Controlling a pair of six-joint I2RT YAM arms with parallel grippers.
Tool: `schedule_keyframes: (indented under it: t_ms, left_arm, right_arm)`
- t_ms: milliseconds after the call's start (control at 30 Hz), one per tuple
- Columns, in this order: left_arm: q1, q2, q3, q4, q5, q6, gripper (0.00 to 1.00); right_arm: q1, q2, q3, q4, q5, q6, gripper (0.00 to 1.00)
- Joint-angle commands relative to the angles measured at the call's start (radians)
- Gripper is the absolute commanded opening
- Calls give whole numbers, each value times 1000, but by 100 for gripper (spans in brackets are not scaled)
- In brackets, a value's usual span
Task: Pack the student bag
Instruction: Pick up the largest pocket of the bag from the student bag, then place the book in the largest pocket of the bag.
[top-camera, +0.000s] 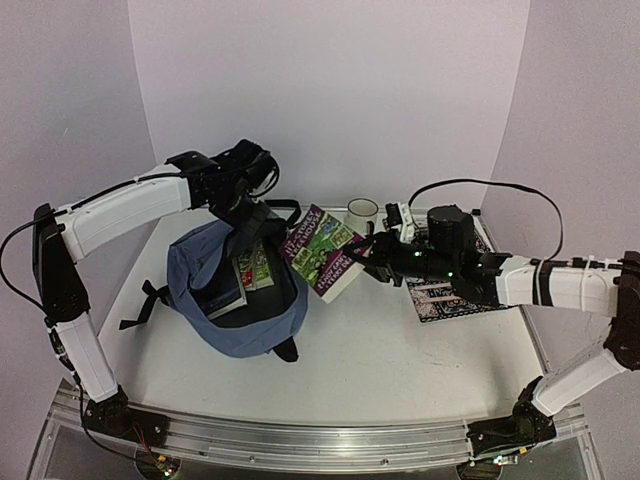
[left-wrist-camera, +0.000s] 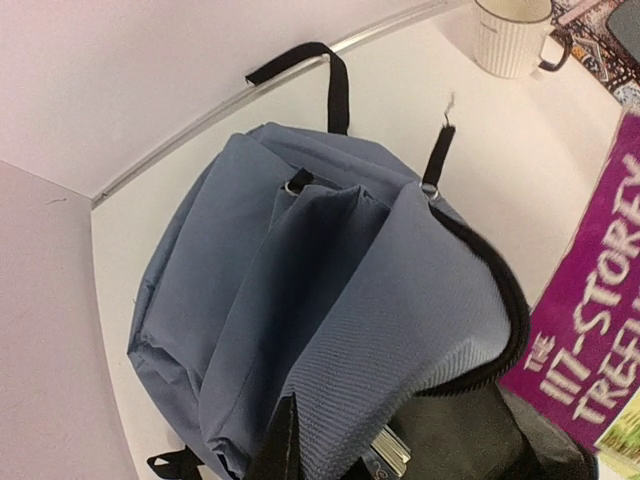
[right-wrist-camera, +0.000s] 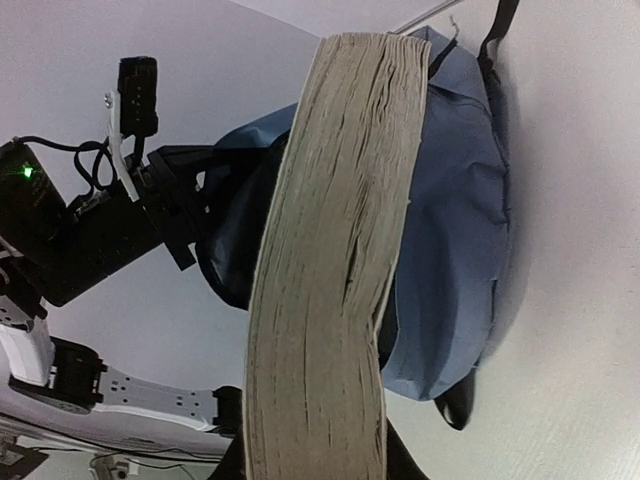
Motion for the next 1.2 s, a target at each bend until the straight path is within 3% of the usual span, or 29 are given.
schedule_keyframes:
  t_ms: [0,133,267,467,800,1000,1167]
  left_arm:
    - [1,18,138,-17,-51,53,0]
    - [17,46,214,-40,-73,53,0]
    - [31,74,289,-80,-61,15,0]
    - [27,104,423,-124,103,-45,0]
    - [19,117,497,-164,275,-141,0]
    - [8,122,503,-174,353,-214,0]
    - [4,122,477,-170,358,-272,0]
  right_arm:
    - [26,59,36,338,-118,133,0]
    - [49,93,58,405,-123,164,0]
    - [51,92,91,347,-116,145,0]
    - [85,197,125,344,-137,187,0]
    - [138,426,298,390,-108,260,0]
    - [148,516,375,393,-7,295,0]
    - [164,565,418,392,162,336,0]
